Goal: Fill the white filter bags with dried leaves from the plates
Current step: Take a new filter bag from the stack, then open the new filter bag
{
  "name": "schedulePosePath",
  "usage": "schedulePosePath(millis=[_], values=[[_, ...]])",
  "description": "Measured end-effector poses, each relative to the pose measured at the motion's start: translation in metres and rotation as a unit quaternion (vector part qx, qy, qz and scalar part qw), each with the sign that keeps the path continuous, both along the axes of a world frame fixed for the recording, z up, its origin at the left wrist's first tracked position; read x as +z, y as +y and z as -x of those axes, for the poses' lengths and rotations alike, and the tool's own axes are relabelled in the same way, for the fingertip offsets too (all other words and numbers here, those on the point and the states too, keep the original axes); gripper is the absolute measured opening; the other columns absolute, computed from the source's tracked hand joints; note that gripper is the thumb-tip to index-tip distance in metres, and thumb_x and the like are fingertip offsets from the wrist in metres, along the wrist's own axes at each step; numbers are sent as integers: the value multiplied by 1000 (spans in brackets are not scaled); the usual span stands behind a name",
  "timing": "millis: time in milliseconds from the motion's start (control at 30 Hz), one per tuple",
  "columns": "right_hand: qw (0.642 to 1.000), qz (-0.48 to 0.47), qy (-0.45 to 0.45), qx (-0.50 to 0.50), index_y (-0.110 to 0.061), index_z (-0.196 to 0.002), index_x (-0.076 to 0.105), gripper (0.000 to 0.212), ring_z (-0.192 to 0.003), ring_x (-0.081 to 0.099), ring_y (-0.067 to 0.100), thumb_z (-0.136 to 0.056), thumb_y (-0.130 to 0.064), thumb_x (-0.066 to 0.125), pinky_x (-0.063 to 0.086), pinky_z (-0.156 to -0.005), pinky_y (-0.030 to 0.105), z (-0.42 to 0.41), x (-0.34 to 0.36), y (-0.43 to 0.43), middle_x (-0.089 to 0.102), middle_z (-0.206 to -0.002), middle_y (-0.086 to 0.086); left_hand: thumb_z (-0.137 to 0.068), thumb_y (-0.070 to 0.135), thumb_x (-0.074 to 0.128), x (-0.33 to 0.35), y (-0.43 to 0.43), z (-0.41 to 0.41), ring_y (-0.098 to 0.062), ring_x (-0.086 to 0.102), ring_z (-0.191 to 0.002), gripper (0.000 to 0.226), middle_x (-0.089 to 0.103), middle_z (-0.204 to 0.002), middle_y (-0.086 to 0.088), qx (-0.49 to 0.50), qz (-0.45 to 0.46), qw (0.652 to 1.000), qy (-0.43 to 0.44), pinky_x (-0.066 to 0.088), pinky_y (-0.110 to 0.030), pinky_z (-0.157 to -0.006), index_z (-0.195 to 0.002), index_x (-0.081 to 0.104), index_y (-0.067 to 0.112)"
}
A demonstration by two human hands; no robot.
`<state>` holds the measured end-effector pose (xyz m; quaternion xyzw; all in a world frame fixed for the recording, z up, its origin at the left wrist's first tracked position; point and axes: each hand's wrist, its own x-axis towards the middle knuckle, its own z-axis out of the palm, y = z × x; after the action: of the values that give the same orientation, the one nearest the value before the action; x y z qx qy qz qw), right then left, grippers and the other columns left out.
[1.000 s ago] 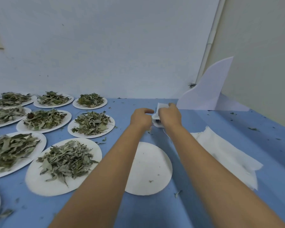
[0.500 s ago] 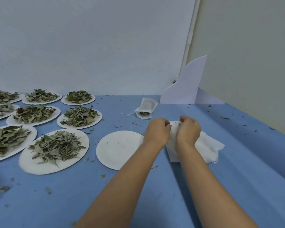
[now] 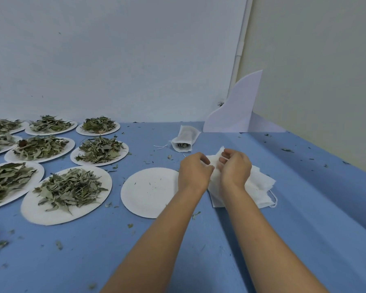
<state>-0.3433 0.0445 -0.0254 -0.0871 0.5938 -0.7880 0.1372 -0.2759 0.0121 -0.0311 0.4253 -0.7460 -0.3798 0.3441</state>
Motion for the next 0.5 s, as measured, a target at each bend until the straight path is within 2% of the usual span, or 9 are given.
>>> schedulePosePath(millis=[100, 167, 233, 300, 367, 433, 500], values=[[1000, 21, -18, 8, -13, -76, 60, 28, -70, 59, 11, -88, -3, 37, 50, -61, 22, -1, 0, 0, 62, -81, 2, -82, 23, 69, -4, -1, 2, -18, 58, -101, 27, 66, -108, -5, 17, -58, 998, 6, 33, -15, -67, -104, 64, 8], [999, 27, -17, 11, -13, -75, 59, 28, -71, 59, 13, -88, -3, 36, 49, -58, 21, -2, 1, 0, 62, -81, 3, -82, 20, 69, -5, -3, 1, -18, 58, -103, 22, 66, -109, -3, 34, -81, 996, 24, 33, -14, -68, -101, 66, 8], [999, 39, 2, 4, -13, -75, 59, 28, -70, 59, 14, -89, -4, 36, 49, -58, 22, -5, 3, 1, 63, -83, 4, -81, 19, 71, -5, -5, -1, -16, 59, -94, 12, 67, -97, 0, 45, -109, 991, 60, 37, -15, -64, -91, 67, 13], [997, 48, 52, -15, -15, -75, 59, 29, -68, 57, 13, -89, -3, 36, 48, -60, 21, -10, 7, 3, 63, -82, 2, -79, 19, 74, 0, -5, -5, -13, 56, -82, 11, 62, -84, 5, 50, -148, 980, 121, 36, -16, -60, -79, 63, 17], [991, 67, 111, -32, -16, -75, 59, 30, -65, 55, 12, -88, -2, 36, 47, -62, 23, -17, 13, 4, 63, -78, -1, -78, 17, 76, 8, -6, -10, -13, 56, -78, 15, 61, -79, 5, 51, -229, 940, 248, 40, -19, -62, -75, 61, 17], [981, 88, 172, -34, -18, -75, 59, 31, -63, 54, 11, -88, 0, 37, 47, -65, 26, -26, 20, 7, 62, -76, -3, -80, 15, 75, 19, -9, -21, -9, 55, -71, 17, 60, -76, 5, 45, -306, 872, 379, 39, -17, -57, -75, 59, 19], [968, 100, 229, -3, -20, -76, 59, 32, -64, 55, 9, -89, 0, 39, 47, -65, 26, -37, 26, 8, 62, -76, -4, -83, 12, 71, 28, -15, -36, -7, 55, -64, 19, 60, -75, 4, 48, -315, 824, 469, 40, -17, -54, -77, 55, 19]])
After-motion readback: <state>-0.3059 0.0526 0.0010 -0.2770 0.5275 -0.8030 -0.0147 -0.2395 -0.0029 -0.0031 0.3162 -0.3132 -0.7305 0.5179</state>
